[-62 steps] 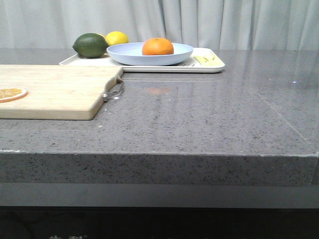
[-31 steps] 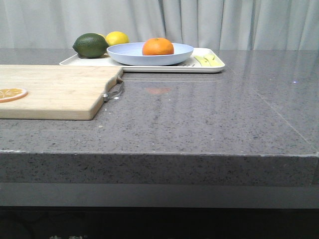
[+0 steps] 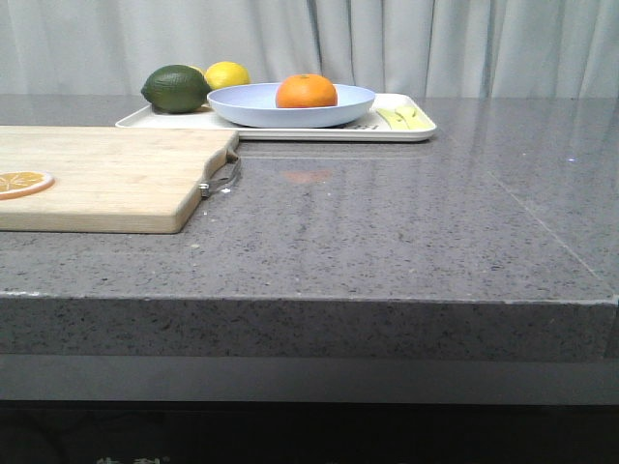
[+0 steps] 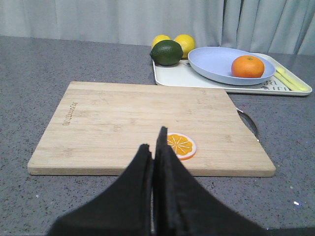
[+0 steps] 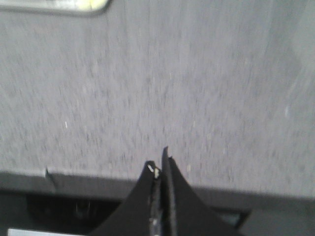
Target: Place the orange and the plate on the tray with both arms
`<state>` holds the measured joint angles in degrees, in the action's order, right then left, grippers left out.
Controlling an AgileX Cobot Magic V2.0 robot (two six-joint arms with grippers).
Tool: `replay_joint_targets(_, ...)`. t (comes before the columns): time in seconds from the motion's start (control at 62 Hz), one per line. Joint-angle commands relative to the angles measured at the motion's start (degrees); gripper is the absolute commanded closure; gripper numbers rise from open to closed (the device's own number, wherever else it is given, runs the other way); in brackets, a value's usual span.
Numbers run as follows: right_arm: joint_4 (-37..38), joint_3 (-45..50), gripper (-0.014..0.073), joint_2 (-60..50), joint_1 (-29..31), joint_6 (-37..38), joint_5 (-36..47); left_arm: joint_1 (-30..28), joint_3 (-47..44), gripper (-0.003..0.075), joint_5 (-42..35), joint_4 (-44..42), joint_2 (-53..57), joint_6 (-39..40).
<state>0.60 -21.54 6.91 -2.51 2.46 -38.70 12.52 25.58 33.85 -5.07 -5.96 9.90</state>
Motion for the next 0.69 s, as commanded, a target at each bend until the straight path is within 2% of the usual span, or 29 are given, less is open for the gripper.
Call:
replay_joint_targets(0.0, 0.51, -0.77, 0.0705, -2.65, 0.20, -0.61, 8.87, -0.13, 1.38, 0.0738, -4.74, 0.24, -0.70, 0.41)
replay_joint_targets(0.677, 0.51, -0.64, 0.0705, -3.46, 0.20, -0.61, 9.41, -0.13, 1.38, 0.0738, -4.74, 0.24, -0.70, 0.41)
